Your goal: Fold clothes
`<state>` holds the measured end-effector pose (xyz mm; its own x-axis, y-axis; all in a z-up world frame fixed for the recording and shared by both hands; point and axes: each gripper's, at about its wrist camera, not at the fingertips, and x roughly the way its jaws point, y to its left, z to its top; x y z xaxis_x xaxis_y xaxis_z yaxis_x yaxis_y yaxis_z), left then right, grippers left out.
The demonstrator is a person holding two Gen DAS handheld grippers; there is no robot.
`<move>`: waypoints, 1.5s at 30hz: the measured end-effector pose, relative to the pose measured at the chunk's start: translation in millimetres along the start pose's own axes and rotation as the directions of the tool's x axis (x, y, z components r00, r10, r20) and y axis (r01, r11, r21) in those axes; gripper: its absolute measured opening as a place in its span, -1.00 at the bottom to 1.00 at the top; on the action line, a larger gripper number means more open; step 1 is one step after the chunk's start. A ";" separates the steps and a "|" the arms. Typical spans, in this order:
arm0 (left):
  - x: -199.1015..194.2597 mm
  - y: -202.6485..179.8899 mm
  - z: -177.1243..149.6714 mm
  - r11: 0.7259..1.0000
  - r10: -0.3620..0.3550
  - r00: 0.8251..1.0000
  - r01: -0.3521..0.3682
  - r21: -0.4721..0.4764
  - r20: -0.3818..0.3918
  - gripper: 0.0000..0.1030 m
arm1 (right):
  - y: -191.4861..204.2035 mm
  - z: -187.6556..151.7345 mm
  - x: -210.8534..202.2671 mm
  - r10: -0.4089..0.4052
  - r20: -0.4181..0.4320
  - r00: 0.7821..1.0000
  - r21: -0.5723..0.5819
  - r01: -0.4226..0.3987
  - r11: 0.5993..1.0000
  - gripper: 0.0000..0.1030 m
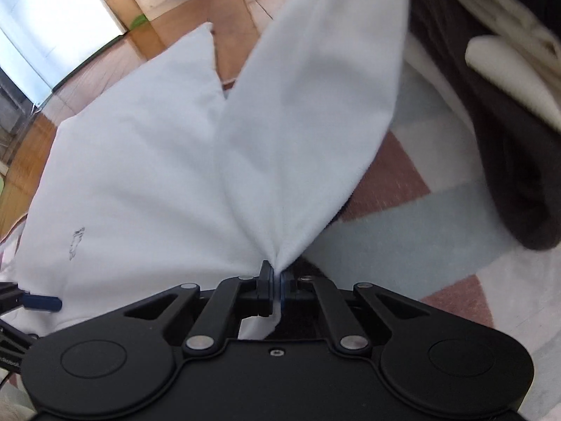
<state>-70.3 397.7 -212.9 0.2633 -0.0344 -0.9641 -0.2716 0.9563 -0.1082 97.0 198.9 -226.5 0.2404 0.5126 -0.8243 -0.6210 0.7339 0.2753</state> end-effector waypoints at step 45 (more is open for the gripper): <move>-37.4 -32.4 79.2 0.976 -0.151 0.923 0.196 -0.095 0.353 0.08 | -131.9 219.3 -78.4 -0.084 0.333 0.939 0.302 -0.021 0.953 0.01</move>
<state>1.9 391.0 -154.1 0.6108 -0.0739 -0.7883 -0.3012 0.8991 -0.3177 323.7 159.7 -89.8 0.5269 0.5680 -0.6323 -0.3719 0.8230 0.4294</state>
